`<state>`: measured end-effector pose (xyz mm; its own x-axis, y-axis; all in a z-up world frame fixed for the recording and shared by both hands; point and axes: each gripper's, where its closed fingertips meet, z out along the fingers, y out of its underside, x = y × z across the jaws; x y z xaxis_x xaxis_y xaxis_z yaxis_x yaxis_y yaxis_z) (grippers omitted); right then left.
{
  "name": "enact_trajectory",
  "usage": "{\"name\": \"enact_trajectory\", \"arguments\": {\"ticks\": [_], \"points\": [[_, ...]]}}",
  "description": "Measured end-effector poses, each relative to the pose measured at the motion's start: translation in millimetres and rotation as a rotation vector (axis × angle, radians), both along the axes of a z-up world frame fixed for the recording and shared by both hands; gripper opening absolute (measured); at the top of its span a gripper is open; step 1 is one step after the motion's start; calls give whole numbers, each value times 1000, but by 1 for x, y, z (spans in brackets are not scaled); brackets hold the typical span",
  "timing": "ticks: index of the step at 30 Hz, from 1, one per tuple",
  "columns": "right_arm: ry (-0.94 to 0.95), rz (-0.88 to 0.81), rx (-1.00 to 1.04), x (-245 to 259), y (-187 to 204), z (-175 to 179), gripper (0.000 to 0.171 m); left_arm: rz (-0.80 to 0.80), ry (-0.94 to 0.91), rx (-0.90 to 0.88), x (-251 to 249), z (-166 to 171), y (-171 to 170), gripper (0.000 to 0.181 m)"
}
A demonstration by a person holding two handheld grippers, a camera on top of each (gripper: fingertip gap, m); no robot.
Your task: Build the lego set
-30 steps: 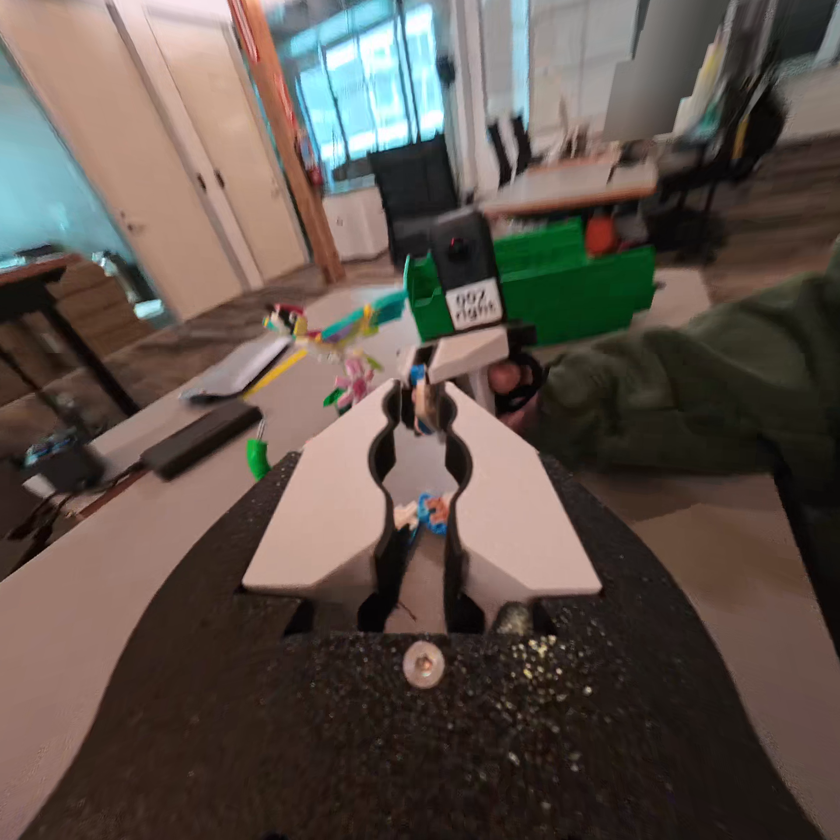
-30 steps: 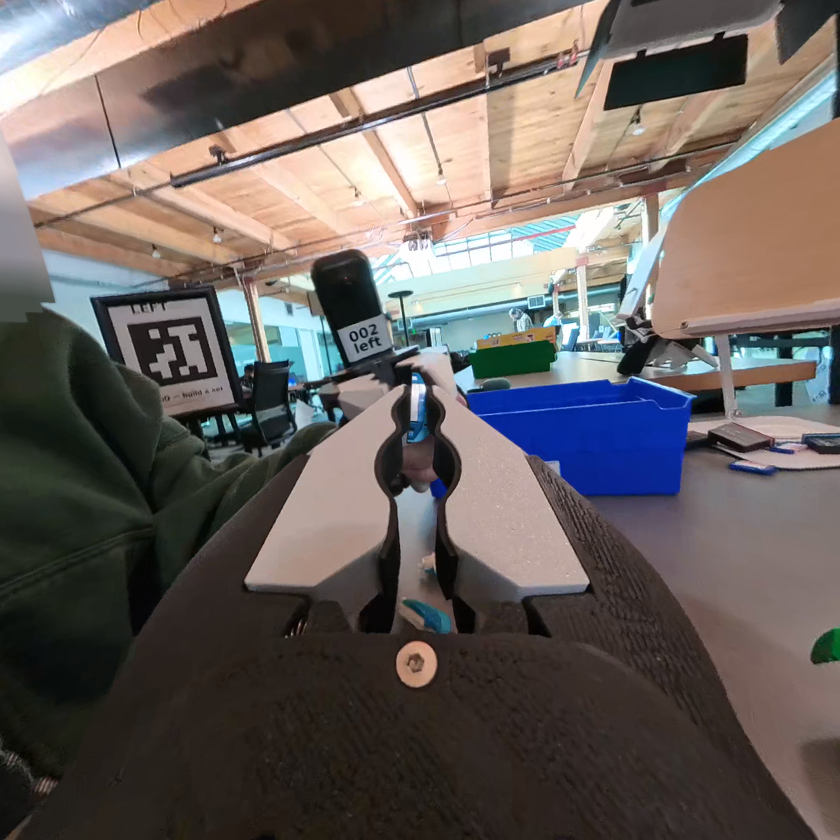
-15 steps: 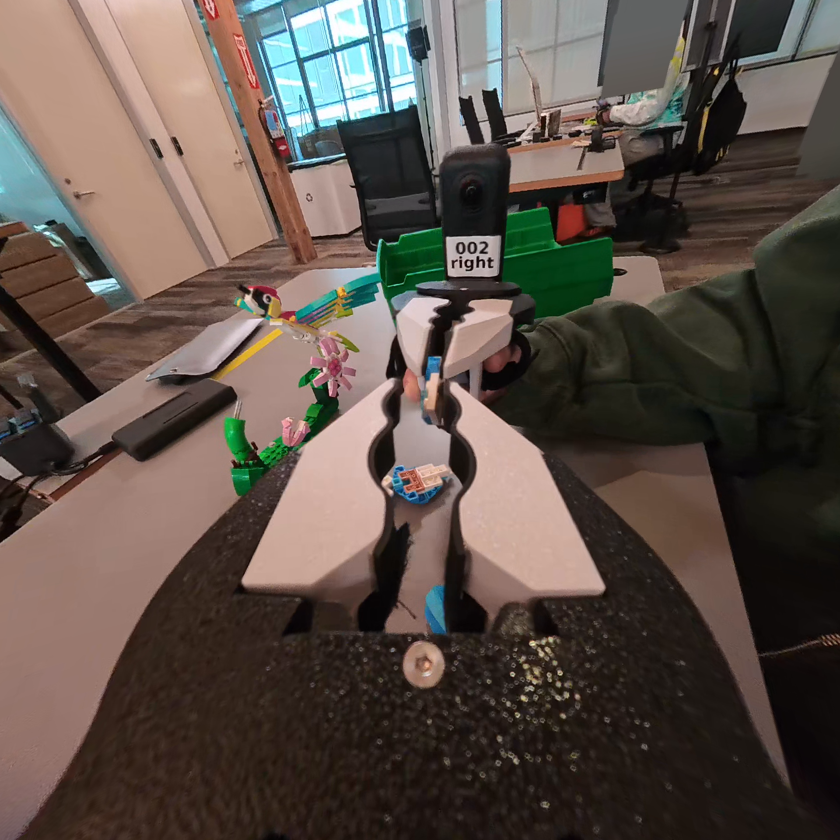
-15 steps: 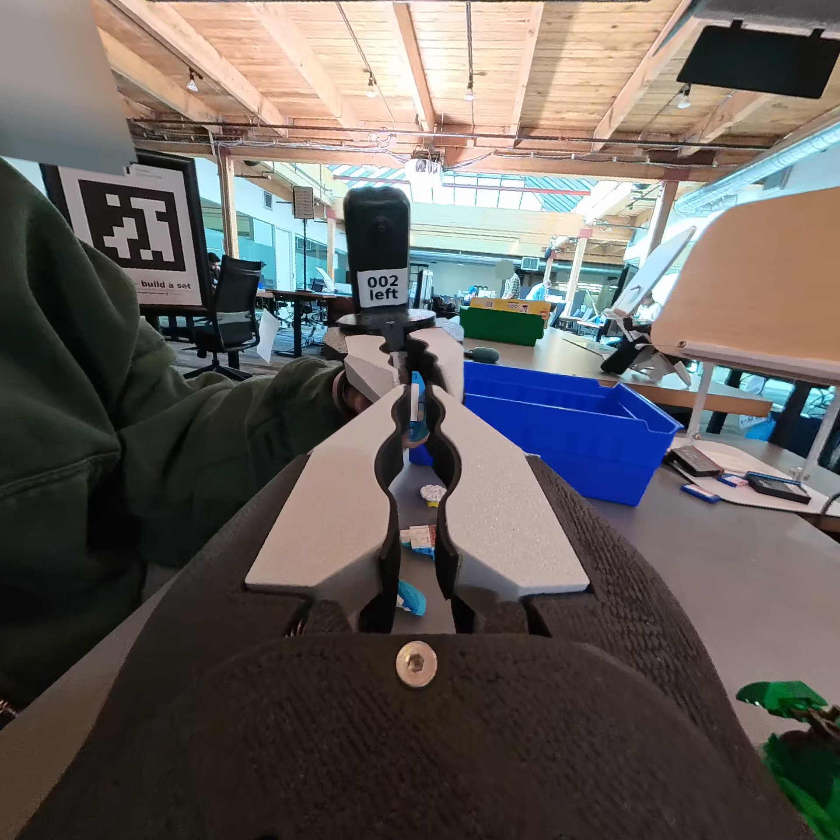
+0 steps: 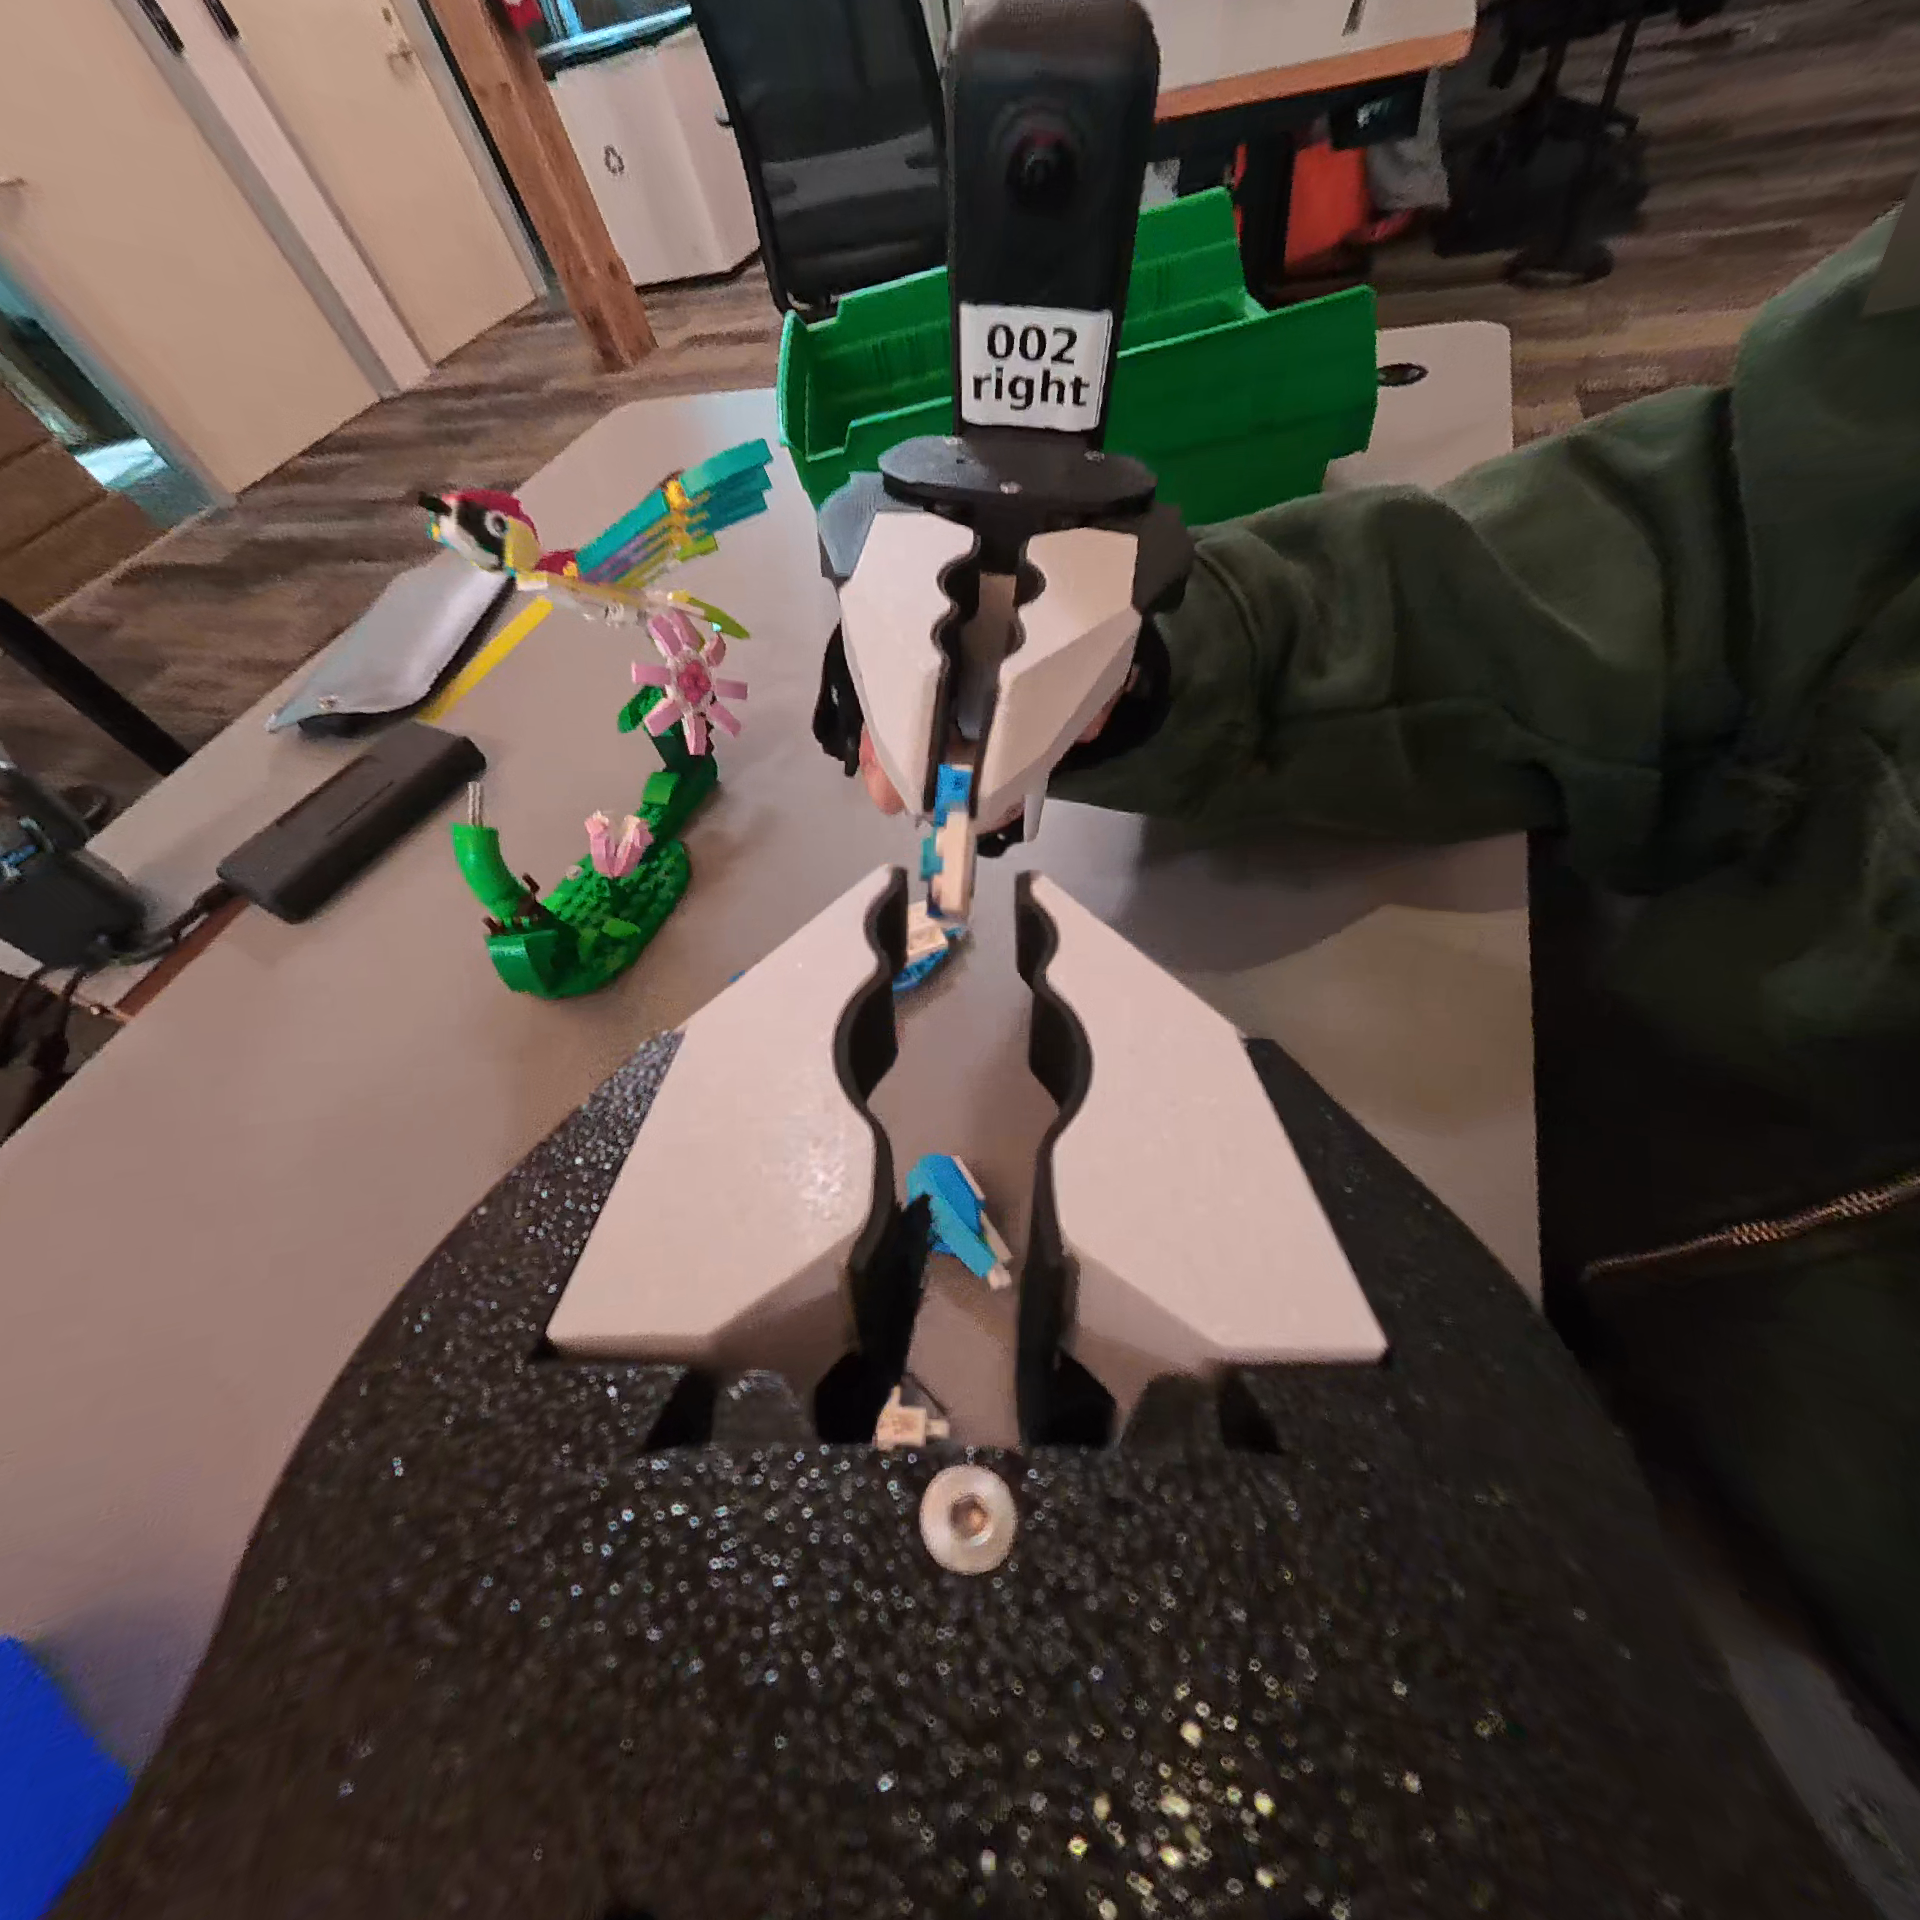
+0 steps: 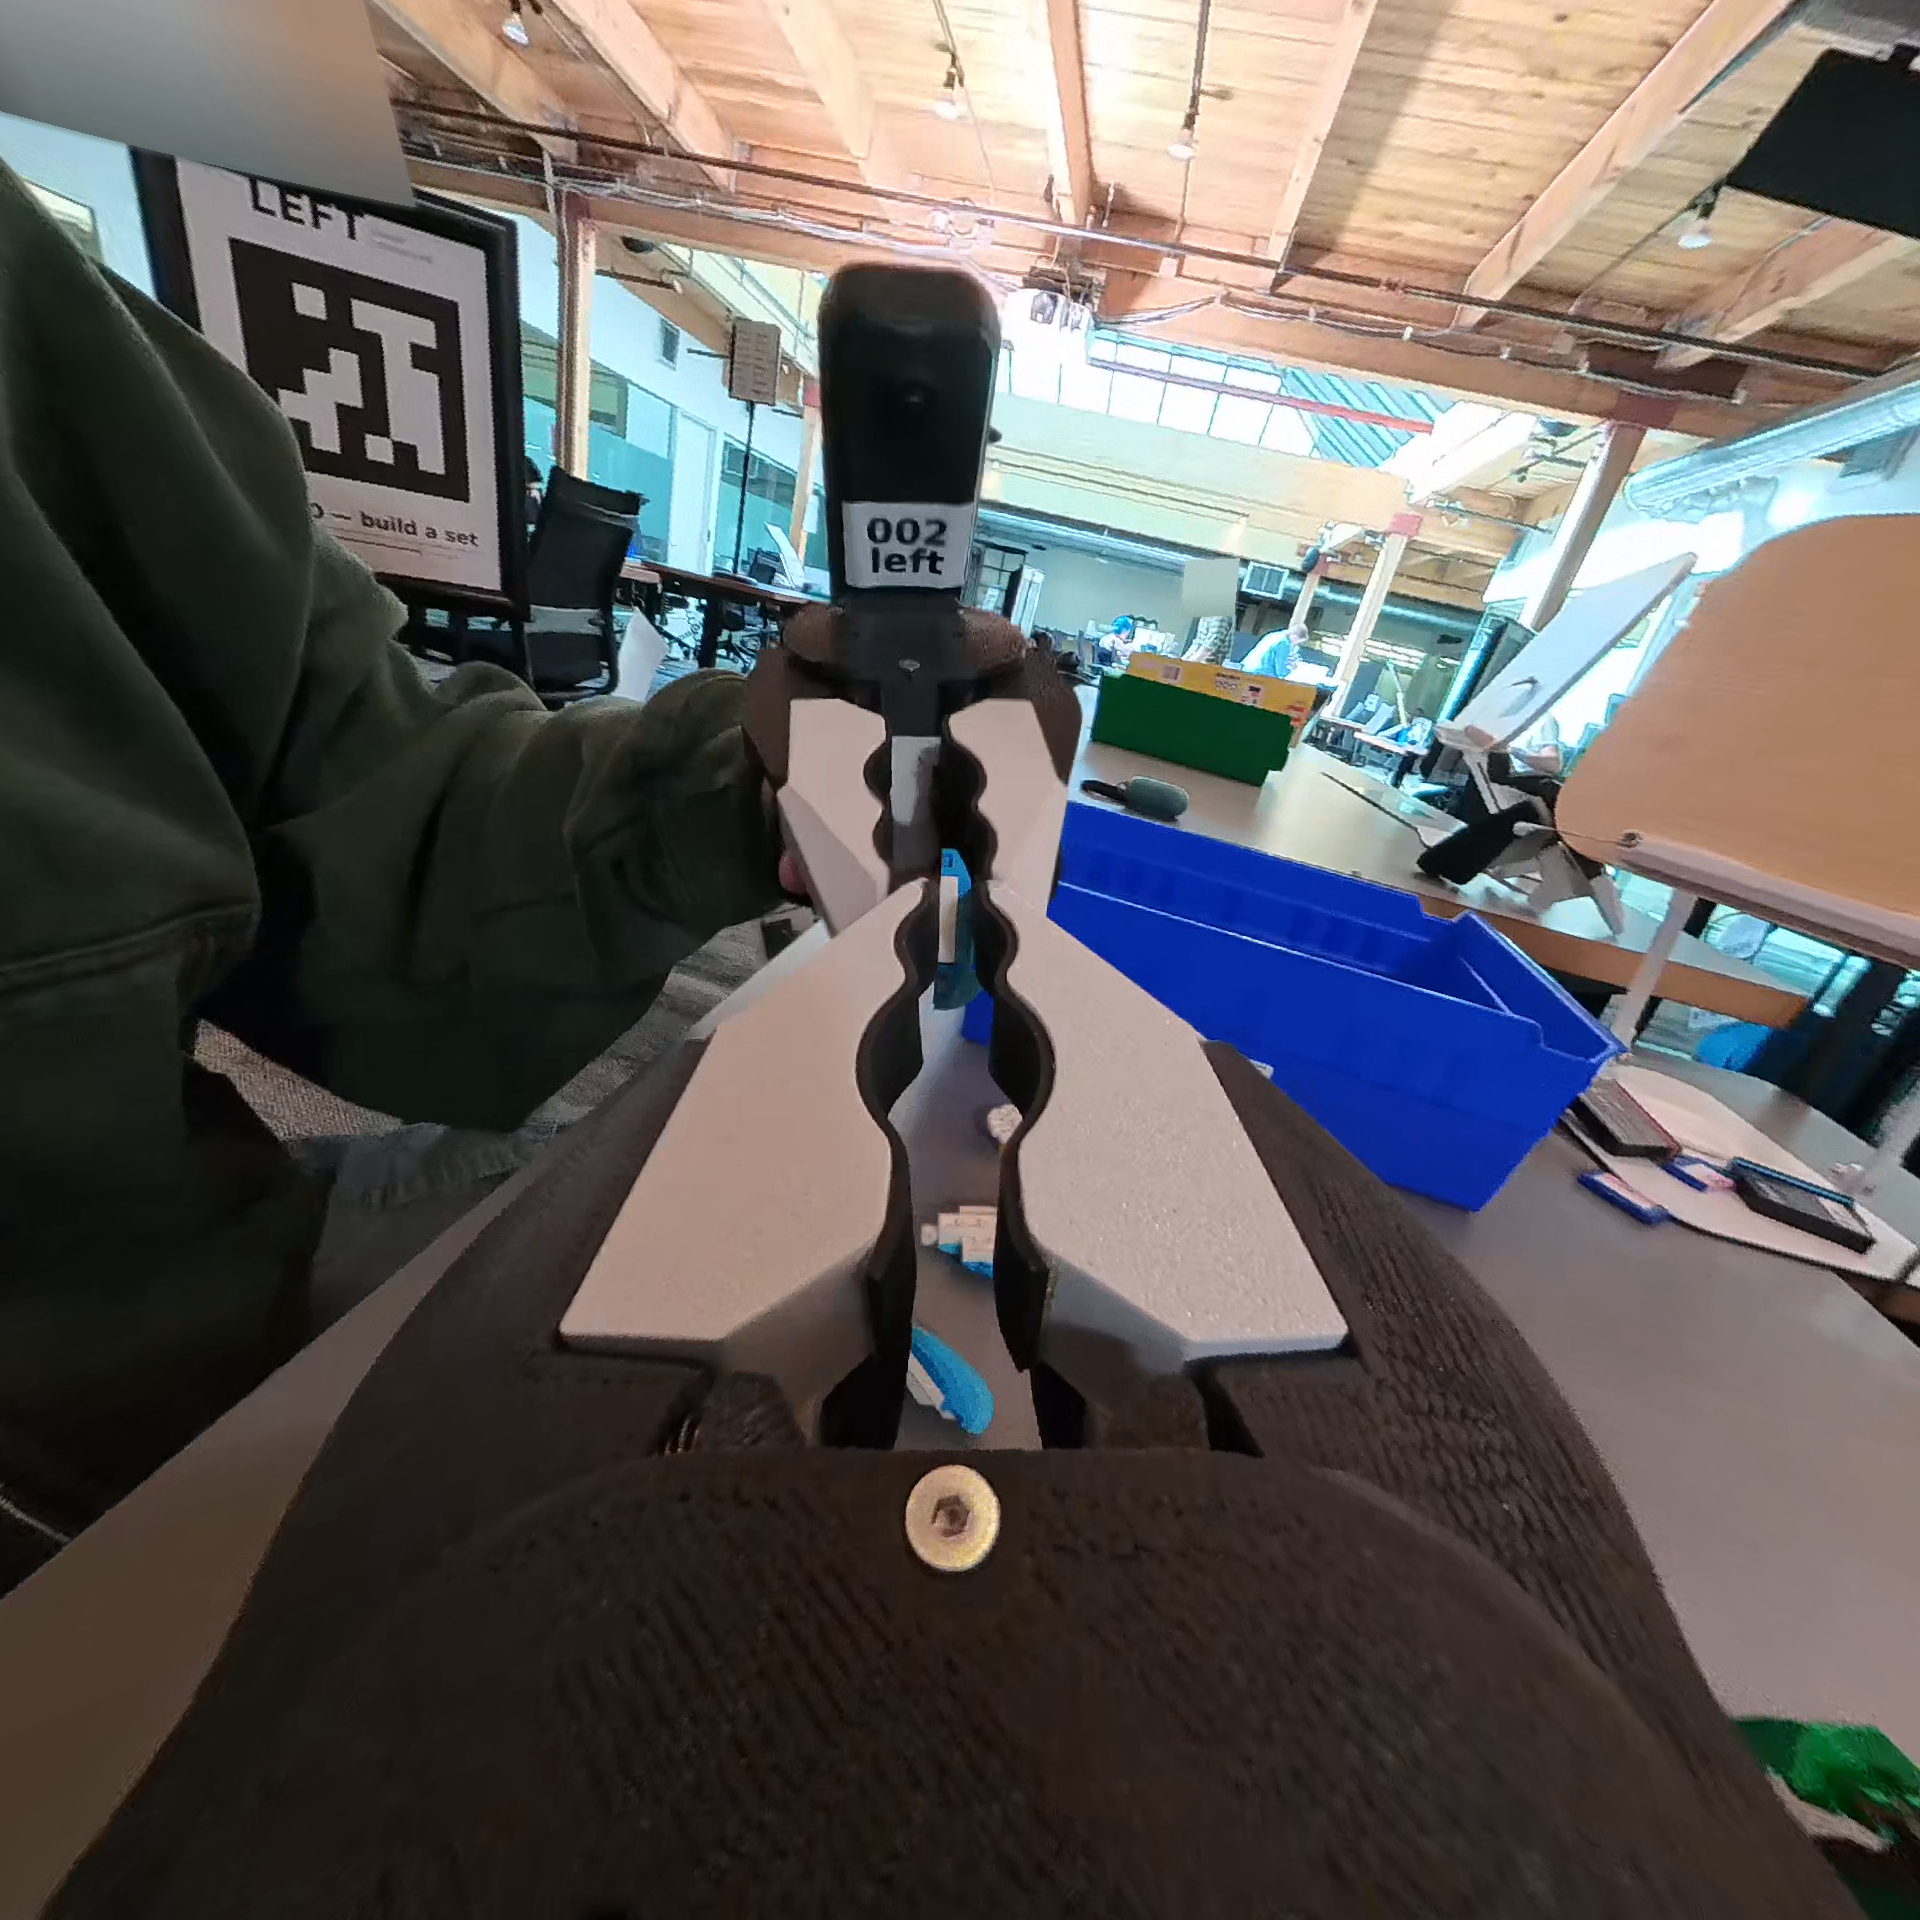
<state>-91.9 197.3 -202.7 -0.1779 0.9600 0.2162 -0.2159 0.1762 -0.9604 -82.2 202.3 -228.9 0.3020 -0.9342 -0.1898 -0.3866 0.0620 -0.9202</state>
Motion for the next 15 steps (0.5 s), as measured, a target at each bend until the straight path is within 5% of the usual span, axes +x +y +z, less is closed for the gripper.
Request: {"name": "enact_trajectory", "arguments": {"ticks": [9,15], "points": [[-38,44,11,-11,-12,-9,4,42,-144,-20,-10,1,-9,4],[-135,-107,152,-26,-5,-27,17,219,225,363,-37,-11,2,4]]}}
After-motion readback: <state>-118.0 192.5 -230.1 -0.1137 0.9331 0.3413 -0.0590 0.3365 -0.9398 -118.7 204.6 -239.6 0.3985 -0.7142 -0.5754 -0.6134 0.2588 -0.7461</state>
